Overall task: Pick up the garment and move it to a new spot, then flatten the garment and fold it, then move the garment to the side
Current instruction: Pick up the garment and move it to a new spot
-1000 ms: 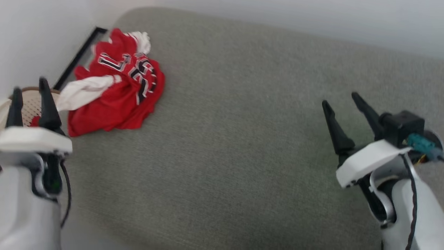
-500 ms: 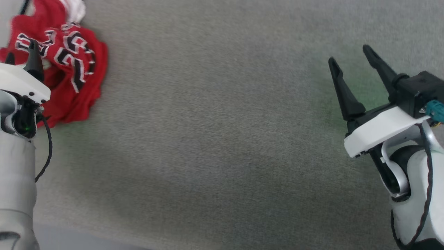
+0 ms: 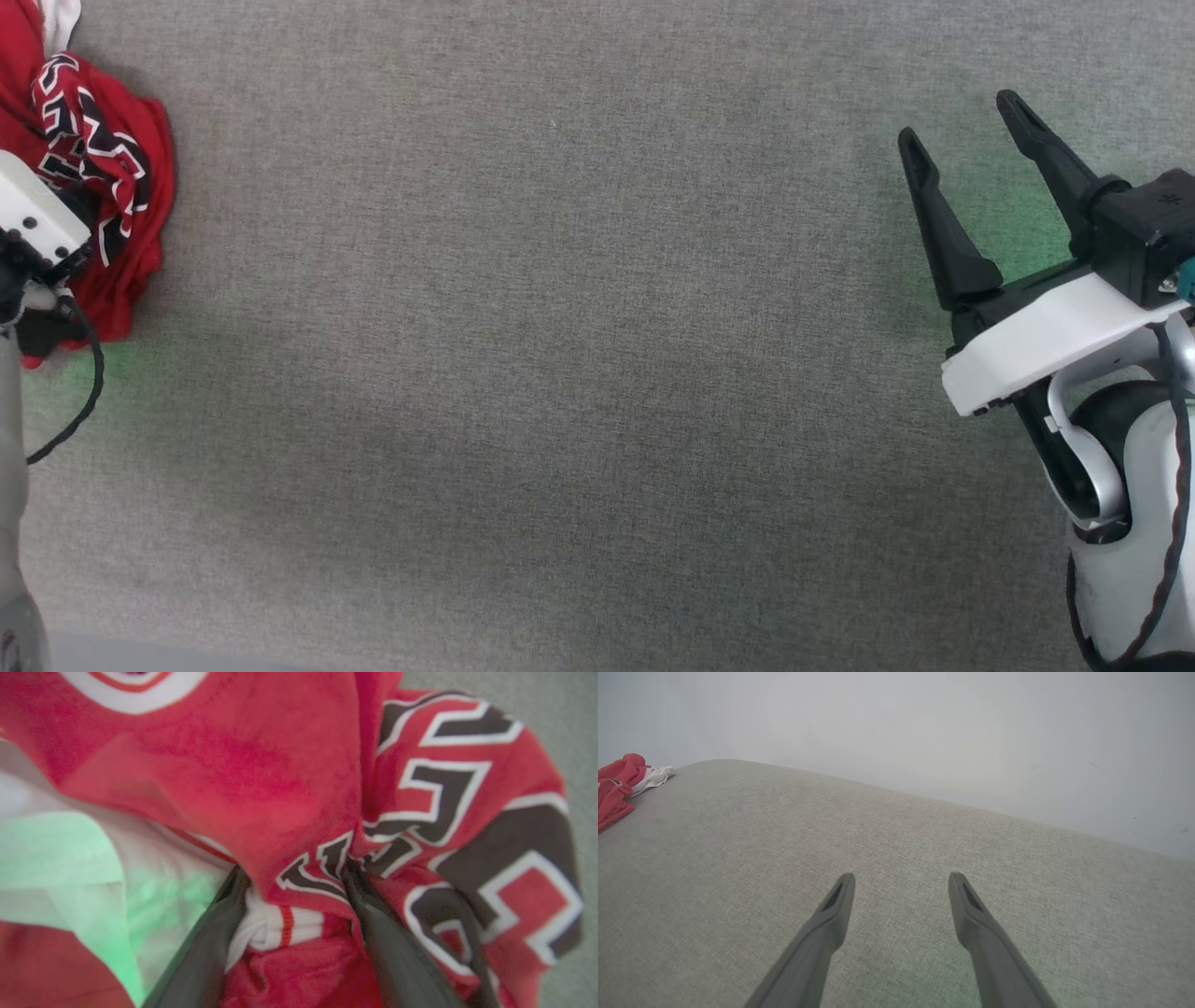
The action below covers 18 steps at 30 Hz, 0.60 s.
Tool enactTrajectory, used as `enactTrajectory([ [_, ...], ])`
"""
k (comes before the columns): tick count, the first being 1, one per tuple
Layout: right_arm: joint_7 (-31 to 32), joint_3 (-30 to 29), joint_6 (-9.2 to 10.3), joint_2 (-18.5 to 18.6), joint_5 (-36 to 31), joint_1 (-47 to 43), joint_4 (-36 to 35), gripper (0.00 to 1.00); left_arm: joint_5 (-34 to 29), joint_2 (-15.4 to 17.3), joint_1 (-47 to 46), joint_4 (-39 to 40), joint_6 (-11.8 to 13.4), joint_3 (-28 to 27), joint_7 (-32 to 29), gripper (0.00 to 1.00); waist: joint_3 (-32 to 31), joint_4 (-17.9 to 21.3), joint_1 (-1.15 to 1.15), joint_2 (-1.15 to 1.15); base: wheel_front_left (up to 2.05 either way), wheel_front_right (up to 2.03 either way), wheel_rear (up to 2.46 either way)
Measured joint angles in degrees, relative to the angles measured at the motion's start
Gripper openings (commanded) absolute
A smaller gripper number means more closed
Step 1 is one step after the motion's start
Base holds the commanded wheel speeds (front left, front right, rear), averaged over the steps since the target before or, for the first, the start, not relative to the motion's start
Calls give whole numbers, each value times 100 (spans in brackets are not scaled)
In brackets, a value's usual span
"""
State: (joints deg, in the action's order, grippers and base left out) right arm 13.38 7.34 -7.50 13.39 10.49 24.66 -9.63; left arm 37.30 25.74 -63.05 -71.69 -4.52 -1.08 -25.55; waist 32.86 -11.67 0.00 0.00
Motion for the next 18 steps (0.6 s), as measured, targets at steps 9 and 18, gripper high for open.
enactTrajectory([
  [9,37,-46,0,-51,1,-58,-22,100,-5,79,85,-33,-3,79,-13,0,-108,17,0,0,0,0,0],
  [18,-189,-245,0,-197,58,-193,232,100,-167,226,148,7,-254,376,474,0,-531,-86,0,1,0,0,0],
])
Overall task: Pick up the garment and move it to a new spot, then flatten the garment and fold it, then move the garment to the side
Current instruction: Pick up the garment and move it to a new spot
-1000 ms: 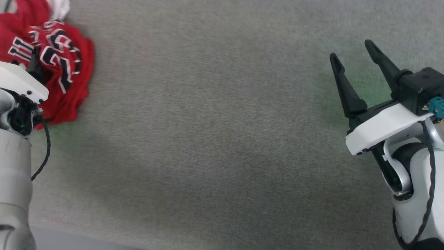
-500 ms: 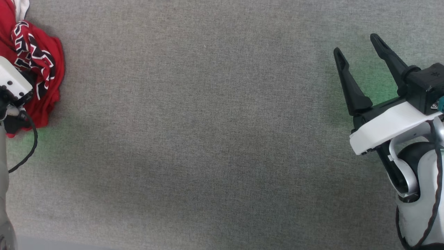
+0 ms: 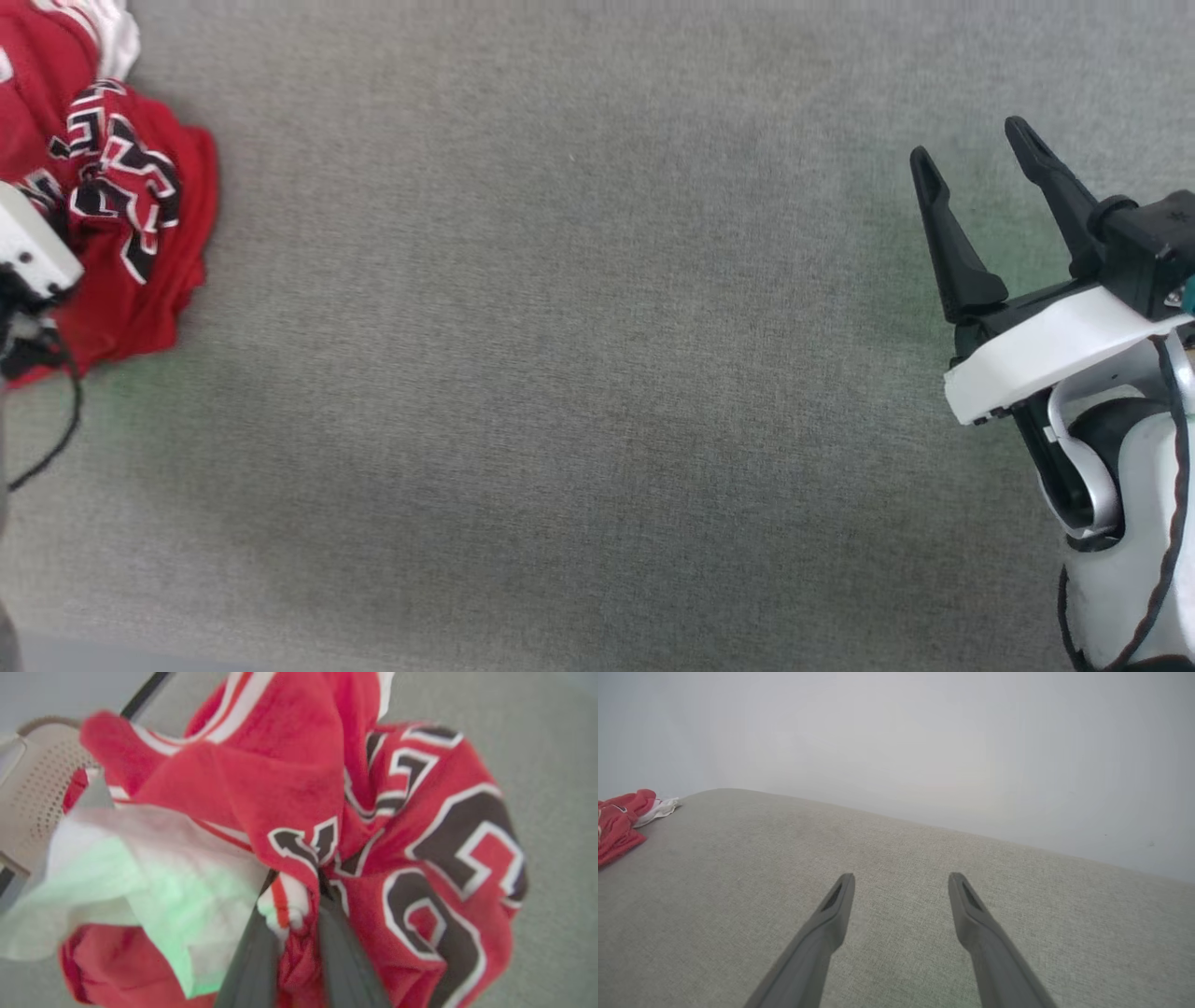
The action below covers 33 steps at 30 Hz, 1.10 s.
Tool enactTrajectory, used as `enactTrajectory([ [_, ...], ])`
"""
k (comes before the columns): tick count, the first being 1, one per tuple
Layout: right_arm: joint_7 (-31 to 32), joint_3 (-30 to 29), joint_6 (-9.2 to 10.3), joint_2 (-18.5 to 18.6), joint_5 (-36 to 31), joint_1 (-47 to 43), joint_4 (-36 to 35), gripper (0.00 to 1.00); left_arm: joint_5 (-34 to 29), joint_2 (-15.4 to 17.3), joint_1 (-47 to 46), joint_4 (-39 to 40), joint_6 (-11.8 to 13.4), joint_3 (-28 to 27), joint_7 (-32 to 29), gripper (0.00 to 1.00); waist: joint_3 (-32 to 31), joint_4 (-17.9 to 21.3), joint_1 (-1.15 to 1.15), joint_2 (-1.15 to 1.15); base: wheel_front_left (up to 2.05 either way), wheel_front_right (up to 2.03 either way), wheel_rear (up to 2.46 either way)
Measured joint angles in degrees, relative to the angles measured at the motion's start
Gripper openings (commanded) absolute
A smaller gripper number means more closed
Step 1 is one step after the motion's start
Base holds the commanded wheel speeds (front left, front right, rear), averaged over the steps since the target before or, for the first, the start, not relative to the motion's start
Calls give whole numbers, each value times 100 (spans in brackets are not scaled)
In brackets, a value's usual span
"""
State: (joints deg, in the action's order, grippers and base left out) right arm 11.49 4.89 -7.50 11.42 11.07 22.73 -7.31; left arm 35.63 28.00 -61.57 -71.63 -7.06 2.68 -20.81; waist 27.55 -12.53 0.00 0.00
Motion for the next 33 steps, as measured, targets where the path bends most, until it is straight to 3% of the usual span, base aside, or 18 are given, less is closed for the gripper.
enactTrajectory([
  [9,-344,-172,0,-210,107,-263,305,100,-138,435,-173,600,-25,436,532,0,-703,-120,0,0,0,0,0],
  [17,-601,-371,0,-382,254,-525,489,100,-97,799,-213,1572,-26,976,563,0,-1364,-239,0,0,0,0,0],
  [25,-745,-537,0,-520,307,-700,533,100,98,1158,-133,2936,-26,1295,130,0,-1842,-261,0,0,0,0,0],
  [33,-811,-766,0,-609,320,-820,443,100,327,1346,256,4635,73,1399,-633,0,-2016,30,0,0,0,0,0],
])
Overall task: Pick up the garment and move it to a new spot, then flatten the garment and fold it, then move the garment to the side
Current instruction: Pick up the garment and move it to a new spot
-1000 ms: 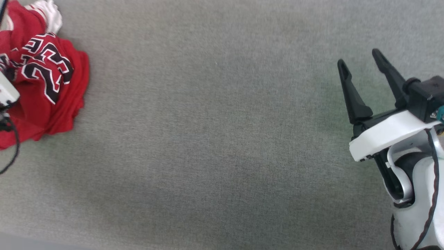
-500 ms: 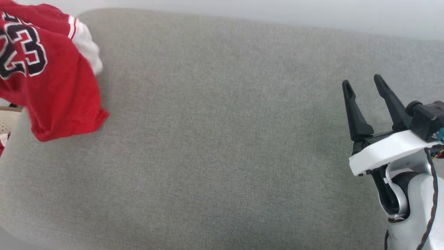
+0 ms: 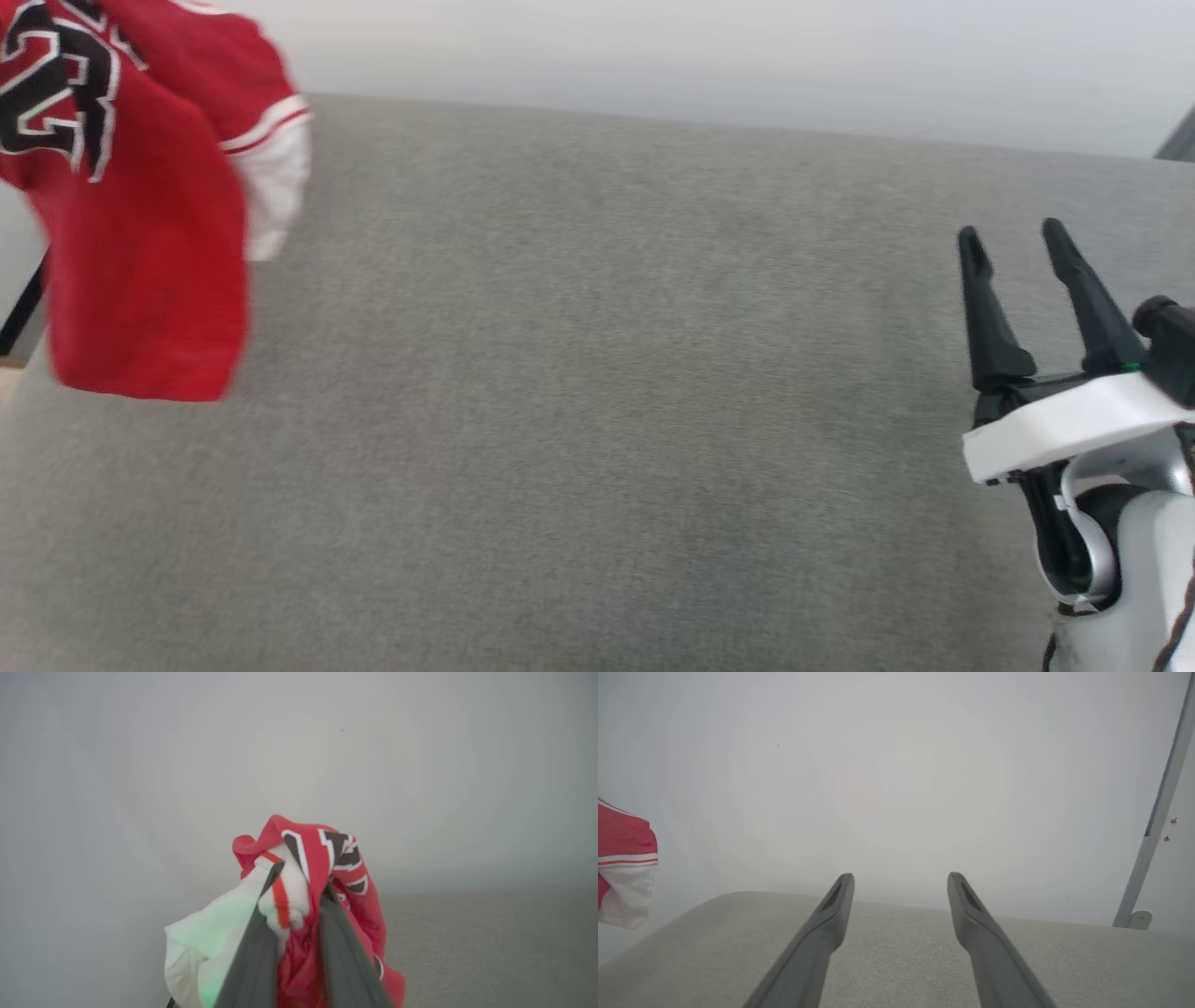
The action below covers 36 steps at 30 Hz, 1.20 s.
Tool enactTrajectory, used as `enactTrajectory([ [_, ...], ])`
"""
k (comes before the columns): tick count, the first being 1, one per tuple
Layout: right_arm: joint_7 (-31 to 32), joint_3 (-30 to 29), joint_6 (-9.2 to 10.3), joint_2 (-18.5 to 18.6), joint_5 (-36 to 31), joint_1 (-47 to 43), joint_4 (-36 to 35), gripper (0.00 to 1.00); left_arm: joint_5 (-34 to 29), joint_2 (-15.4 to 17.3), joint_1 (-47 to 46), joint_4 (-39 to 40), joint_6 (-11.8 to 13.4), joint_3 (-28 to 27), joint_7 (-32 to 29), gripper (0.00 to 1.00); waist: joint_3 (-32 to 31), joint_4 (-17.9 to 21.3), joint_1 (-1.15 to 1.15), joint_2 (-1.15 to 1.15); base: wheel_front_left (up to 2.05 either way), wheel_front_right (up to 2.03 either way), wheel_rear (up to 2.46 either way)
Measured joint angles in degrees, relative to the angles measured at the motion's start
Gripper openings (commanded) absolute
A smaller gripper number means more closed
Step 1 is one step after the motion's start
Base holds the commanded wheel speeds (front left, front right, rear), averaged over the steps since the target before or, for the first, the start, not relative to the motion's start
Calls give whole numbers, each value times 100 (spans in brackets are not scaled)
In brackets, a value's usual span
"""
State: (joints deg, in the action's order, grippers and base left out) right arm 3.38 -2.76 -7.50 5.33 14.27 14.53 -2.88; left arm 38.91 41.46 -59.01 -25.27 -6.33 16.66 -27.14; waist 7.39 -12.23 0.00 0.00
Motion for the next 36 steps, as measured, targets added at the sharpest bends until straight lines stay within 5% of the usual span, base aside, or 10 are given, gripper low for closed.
enactTrajectory([
  [12,-124,-455,0,-94,1,-103,-74,100,225,14,817,2715,675,267,-1146,0,-98,910,0,0,0,0,0],
  [19,-154,-543,0,-153,29,-250,-38,100,296,-187,1187,3620,926,672,-1633,0,-120,1638,0,0,0,0,0],
  [27,-364,-408,0,-189,79,-344,179,100,337,-497,1803,3294,1026,1262,-1861,0,0,2211,0,0,0,0,0],
  [36,-578,-47,0,-224,170,-299,515,100,442,-832,2235,1885,798,1772,-1916,0,270,2584,0,0,0,0,0],
])
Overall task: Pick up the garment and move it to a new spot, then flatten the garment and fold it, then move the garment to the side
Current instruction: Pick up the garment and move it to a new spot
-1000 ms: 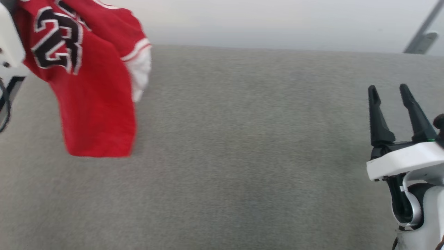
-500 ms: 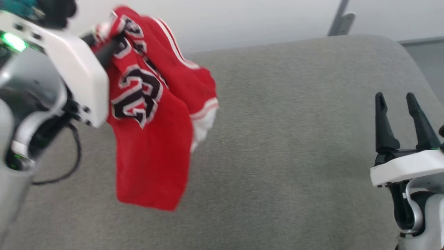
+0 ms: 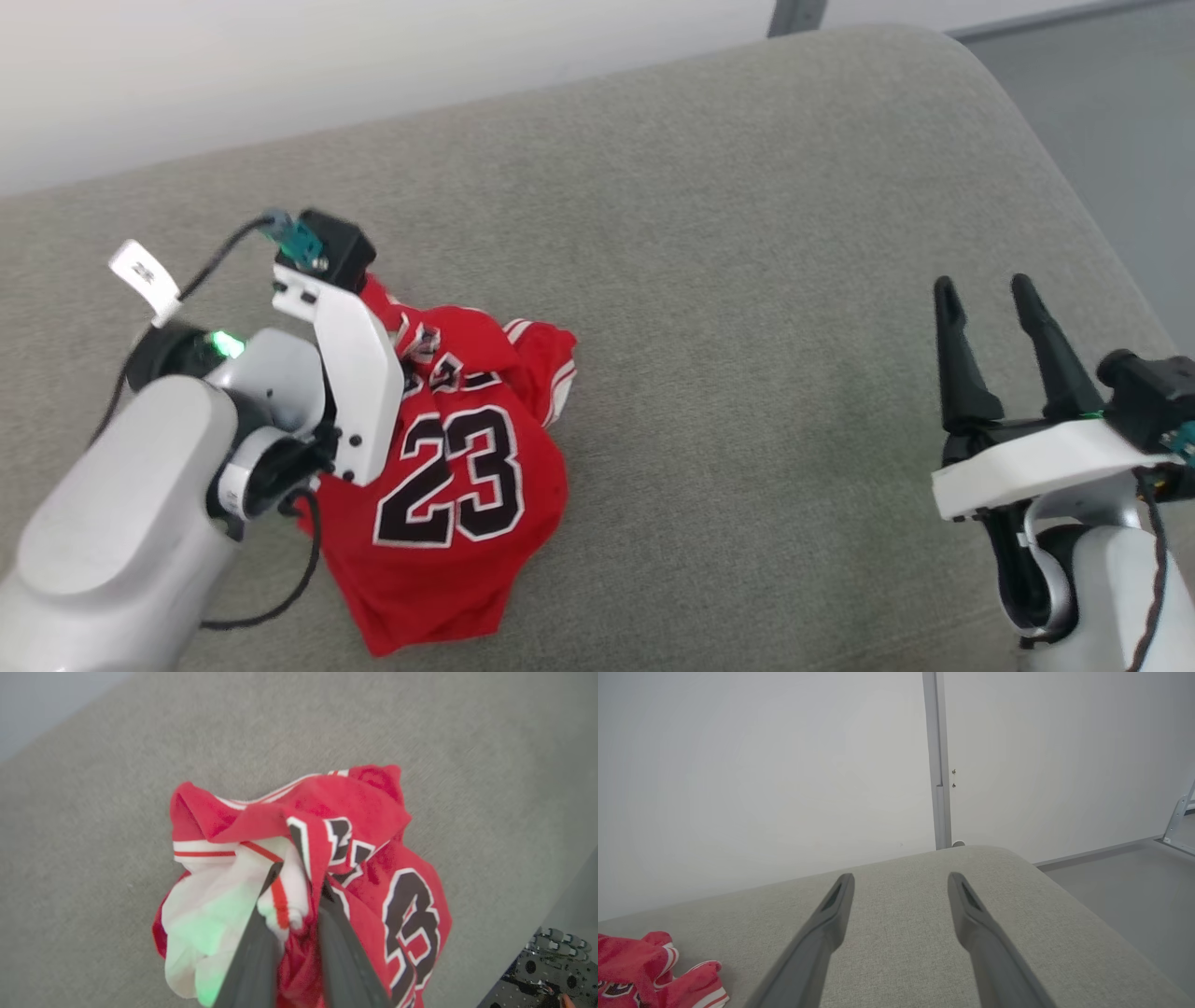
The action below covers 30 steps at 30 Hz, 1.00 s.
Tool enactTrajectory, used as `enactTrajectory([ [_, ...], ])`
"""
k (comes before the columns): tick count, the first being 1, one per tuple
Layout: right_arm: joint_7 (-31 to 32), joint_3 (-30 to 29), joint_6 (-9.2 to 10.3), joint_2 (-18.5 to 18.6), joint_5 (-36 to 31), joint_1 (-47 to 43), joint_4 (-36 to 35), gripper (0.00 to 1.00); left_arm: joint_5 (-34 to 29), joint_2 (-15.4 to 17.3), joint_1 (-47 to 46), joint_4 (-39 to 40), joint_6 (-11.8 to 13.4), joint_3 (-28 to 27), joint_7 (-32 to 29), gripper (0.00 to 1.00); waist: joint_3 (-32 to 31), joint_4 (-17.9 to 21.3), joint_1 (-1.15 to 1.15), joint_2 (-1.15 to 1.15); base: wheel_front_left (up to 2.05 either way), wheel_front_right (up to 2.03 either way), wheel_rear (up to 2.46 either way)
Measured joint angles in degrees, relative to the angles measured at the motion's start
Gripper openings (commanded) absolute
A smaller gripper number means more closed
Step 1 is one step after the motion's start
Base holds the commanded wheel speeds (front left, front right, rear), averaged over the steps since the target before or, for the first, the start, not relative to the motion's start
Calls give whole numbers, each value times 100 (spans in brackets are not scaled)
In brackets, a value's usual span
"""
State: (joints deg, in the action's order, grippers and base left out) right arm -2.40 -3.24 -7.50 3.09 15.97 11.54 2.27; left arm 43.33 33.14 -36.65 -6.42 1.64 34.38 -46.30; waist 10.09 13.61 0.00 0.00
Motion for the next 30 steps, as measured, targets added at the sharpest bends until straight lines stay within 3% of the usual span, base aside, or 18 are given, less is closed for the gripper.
enactTrajectory([
  [11,-234,370,0,-14,164,230,354,100,59,-523,-103,-1991,-435,313,248,0,261,255,0,0,0,0,0],
  [12,-254,382,0,-13,165,231,379,100,56,-569,-152,-2117,-470,334,282,38,266,251,0,0,0,0,0],
  [13,-260,405,0,-13,167,242,398,100,48,-598,-199,-2195,-519,354,318,49,268,244,0,0,0,0,0],
  [14,-267,416,0,-13,167,264,411,100,51,-627,-224,-2267,-561,353,401,100,266,232,0,0,0,0,0],
  [19,-267,392,0,-14,135,312,479,100,77,-698,-326,-2348,-711,357,714,100,175,101,0,0,0,0,0],
  [30,-247,286,0,177,0,124,450,100,178,-252,23,-1272,-759,-122,2051,100,-249,-403,0,0,0,0,0],
])
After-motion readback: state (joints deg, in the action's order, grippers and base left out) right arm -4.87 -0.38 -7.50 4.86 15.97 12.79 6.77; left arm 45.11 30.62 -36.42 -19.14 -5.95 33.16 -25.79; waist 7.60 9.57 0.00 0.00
